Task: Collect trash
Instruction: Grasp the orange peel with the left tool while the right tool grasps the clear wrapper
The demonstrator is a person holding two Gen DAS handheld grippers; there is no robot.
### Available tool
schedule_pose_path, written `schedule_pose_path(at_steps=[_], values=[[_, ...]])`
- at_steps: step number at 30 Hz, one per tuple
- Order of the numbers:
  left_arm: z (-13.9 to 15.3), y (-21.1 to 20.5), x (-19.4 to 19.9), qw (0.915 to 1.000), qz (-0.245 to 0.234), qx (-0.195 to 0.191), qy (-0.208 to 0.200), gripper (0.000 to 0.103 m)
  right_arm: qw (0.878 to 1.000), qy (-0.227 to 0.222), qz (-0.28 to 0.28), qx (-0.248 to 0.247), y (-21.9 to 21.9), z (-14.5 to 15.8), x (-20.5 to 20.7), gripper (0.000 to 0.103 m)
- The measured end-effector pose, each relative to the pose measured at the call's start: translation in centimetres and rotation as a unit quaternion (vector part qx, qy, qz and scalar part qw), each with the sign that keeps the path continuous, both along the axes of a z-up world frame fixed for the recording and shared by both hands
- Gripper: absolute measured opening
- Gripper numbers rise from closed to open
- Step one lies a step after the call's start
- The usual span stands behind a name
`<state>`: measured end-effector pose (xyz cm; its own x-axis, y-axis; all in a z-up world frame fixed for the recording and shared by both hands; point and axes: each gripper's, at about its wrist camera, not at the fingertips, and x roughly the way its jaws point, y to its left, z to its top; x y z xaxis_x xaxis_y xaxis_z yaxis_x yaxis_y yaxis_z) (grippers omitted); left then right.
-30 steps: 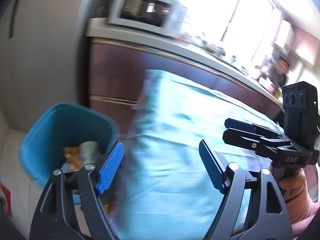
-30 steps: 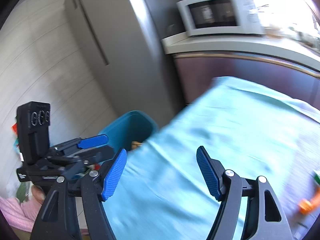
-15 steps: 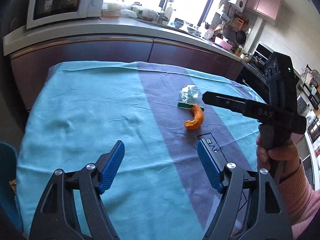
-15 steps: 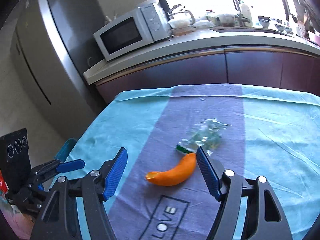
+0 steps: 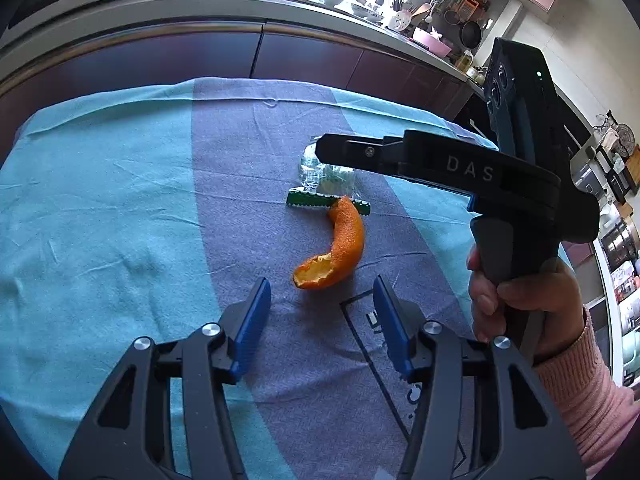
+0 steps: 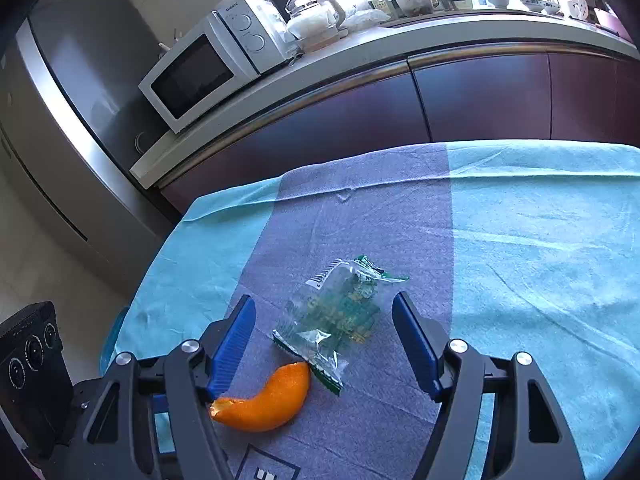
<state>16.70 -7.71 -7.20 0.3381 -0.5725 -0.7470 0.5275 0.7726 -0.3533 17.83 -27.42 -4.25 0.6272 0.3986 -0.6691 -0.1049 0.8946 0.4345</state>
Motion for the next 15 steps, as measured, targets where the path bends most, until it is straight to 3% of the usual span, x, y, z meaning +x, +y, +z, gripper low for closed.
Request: schedule_pose_path(at_steps=[7,15], values=[[-0.57,-0.94,0.73,1.0000,-0.001,-0.002,0.009,0.027,1.000,0.011,0.004,0.006,0.06,-0.83,0.23,0.043],[-0.07,-0.37,-0.11,1.0000,0.002,-0.001,-0.006,0.021,1.000,0.000,0.004,0.014,-0.04,-0.62,-0.22,0.039]])
